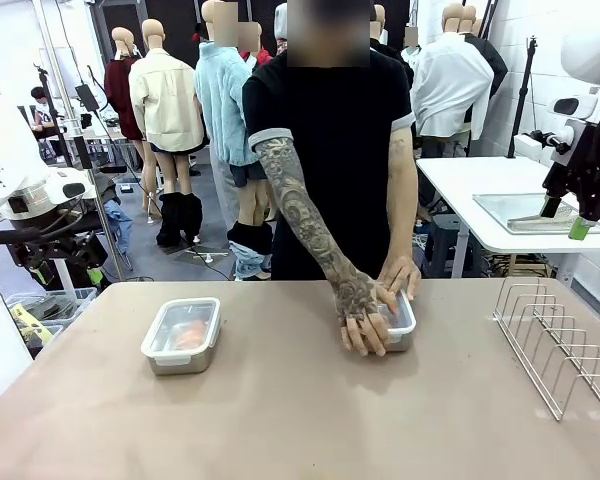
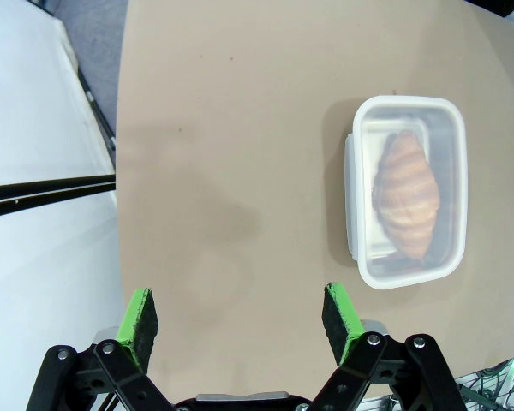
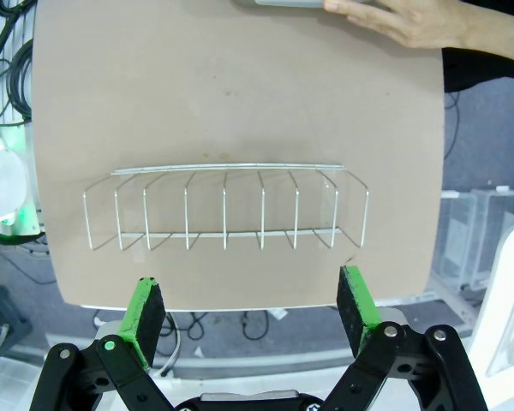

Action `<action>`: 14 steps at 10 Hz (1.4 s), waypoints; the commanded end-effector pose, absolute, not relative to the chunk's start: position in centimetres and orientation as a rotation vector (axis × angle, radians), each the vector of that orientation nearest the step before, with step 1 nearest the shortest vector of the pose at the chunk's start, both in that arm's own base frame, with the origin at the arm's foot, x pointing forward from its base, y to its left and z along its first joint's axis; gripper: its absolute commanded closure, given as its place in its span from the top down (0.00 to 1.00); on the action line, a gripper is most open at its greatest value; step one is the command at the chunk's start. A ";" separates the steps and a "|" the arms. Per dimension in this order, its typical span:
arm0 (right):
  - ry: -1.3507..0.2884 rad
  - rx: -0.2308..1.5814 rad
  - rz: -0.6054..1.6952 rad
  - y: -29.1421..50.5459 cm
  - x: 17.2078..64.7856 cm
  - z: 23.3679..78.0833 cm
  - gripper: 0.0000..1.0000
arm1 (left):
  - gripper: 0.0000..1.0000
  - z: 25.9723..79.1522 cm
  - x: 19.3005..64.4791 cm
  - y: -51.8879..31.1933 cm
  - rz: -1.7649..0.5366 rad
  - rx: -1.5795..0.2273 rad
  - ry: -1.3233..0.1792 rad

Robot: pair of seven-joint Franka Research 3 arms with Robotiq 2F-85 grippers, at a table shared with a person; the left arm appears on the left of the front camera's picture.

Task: Place the bread in airtight containers.
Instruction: Release when the human grabs the Airtight Container lid.

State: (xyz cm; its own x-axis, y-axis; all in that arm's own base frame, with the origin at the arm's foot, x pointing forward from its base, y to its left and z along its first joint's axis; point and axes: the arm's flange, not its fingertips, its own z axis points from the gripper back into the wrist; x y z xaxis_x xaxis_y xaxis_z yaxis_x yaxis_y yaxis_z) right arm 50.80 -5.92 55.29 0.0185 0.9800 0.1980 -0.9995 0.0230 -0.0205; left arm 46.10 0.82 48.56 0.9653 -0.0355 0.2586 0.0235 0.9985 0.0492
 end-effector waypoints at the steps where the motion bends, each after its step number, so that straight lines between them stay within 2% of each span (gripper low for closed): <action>1: -0.178 0.125 1.546 -5.9 50.8 55.3 1.00 | 1.00 48.5 45.9 0.8 -0.013 0.052 -0.263; 14: -0.178 0.125 1.546 -5.9 50.8 55.3 1.00 | 1.00 48.5 45.9 0.8 -0.013 0.052 -0.263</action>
State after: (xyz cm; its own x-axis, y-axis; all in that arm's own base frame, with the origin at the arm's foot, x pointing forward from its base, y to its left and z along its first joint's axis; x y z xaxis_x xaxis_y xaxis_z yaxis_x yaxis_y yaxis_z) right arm 50.80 -5.92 55.29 0.0185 0.9800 0.1980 -0.9995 0.0230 -0.0205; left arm 46.10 0.82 48.56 0.9653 -0.0355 0.2586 0.0235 0.9985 0.0492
